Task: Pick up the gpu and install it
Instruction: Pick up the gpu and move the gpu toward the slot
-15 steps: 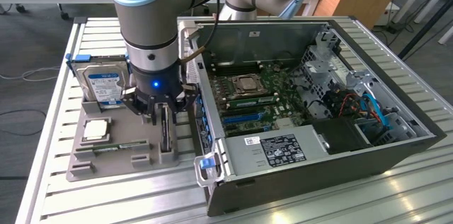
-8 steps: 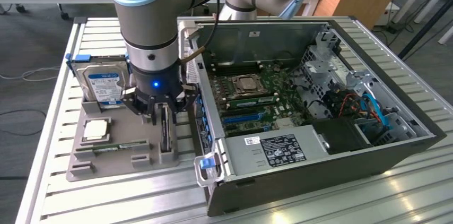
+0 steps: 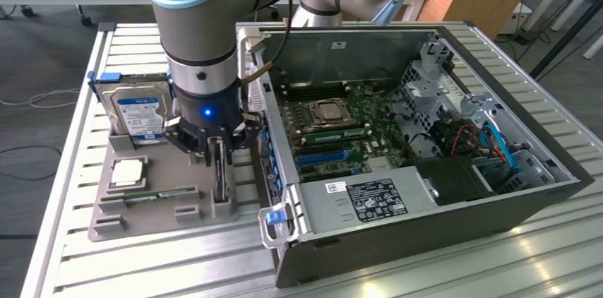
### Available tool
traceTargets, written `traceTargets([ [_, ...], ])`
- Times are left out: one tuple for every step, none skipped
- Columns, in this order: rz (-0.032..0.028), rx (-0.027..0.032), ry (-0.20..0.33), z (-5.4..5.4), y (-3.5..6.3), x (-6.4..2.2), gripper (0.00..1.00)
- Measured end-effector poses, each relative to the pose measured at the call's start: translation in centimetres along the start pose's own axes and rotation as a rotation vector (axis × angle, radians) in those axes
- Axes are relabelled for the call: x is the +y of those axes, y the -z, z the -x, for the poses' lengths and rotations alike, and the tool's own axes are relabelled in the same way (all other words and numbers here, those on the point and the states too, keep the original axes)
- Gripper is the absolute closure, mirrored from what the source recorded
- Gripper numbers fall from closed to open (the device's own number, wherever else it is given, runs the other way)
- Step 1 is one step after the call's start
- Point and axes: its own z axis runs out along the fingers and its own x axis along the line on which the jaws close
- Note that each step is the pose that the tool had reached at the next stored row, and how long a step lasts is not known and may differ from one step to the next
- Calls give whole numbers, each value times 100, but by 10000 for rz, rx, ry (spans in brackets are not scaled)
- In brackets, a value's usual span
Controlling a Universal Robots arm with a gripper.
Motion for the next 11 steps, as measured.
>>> traceTargets([
  [0, 0, 0, 0, 0, 0, 61],
  [1, -1, 0, 1, -1, 0, 61],
  [3, -3, -2, 2, -2, 1, 61],
  [2, -2, -2, 5, -2, 1, 61],
  [1, -1, -1, 7, -1, 1, 61],
  [1, -1, 0, 11, -1, 1, 61],
  [1, -1, 0, 12, -1, 1, 61],
  [1, -1, -1, 12, -1, 1, 61],
  [0, 0, -1, 12, -1, 1, 61],
  [0, 0, -1, 13, 0, 1, 61],
  [0, 0, 0, 13, 0, 1, 61],
])
